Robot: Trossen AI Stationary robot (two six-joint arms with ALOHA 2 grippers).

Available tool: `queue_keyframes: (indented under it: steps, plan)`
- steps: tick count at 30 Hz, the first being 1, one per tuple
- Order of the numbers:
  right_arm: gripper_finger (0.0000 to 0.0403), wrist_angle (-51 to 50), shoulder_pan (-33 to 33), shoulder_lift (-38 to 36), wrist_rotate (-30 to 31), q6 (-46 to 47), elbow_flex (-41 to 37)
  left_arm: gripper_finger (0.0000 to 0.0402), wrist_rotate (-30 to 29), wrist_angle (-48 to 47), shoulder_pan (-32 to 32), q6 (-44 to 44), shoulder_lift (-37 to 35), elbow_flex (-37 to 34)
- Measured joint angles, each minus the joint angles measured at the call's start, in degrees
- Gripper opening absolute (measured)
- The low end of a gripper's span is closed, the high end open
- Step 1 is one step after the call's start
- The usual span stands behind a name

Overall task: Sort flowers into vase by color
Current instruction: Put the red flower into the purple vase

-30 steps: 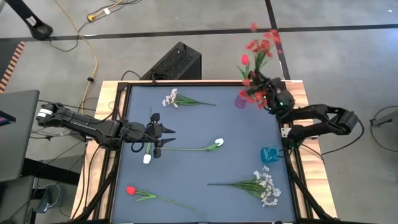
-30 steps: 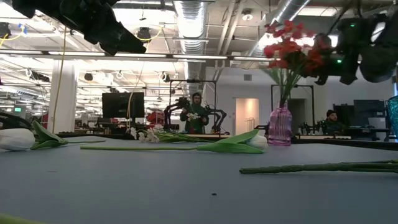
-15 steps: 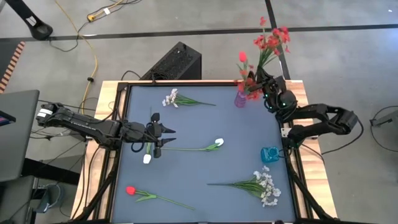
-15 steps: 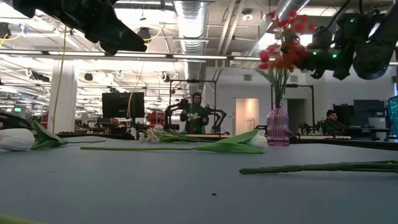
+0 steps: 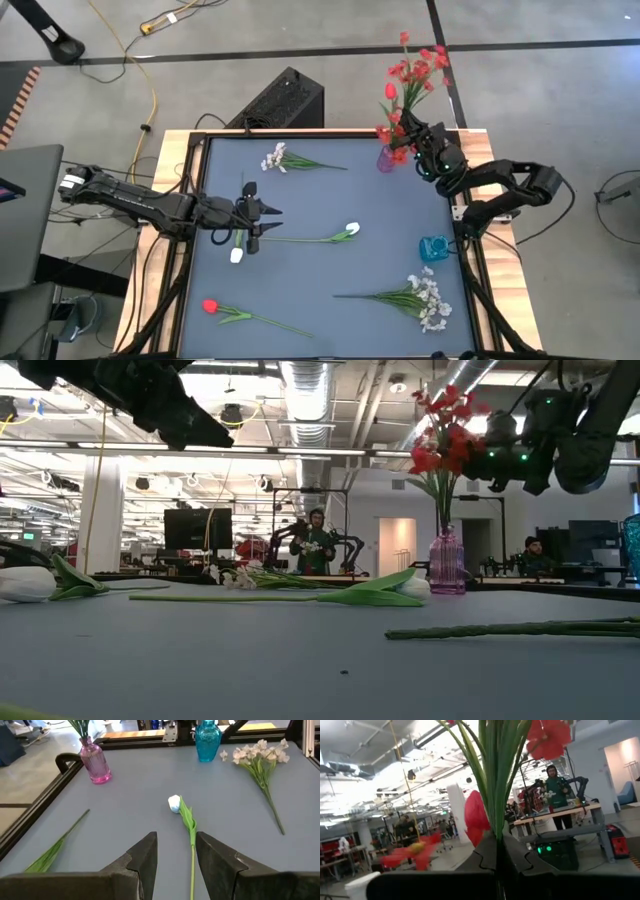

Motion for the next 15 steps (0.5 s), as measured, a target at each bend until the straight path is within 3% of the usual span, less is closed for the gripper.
queue_keyframes:
  steps: [15]
  plan:
    - [0.0028, 0.19, 0.02, 2.42, 0.42, -2.47, 0.66, 0.0125, -0.06, 0.90, 0.00, -0.39, 0.00, -1.24]
